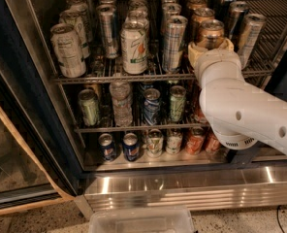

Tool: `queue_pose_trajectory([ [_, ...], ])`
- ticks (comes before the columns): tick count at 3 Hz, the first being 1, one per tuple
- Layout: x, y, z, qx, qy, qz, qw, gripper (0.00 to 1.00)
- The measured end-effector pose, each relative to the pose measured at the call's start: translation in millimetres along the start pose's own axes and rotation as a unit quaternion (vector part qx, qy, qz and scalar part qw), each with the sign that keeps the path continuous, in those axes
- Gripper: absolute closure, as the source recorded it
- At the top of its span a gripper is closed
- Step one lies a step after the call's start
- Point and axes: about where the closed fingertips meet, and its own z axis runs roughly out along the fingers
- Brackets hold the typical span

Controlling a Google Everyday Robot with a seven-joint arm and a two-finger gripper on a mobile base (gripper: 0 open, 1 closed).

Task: Pick orange can from top shelf of fridge

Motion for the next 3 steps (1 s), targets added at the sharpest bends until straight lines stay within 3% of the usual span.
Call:
queue_pose_trajectory([
  [1,-0.1,0.0,-0.1,0.000,0.000,0.000,1.0000,1.00],
  [3,-18.9,-6.2,-9.8,0.002,-0.013,0.003,0.9999,1.00],
])
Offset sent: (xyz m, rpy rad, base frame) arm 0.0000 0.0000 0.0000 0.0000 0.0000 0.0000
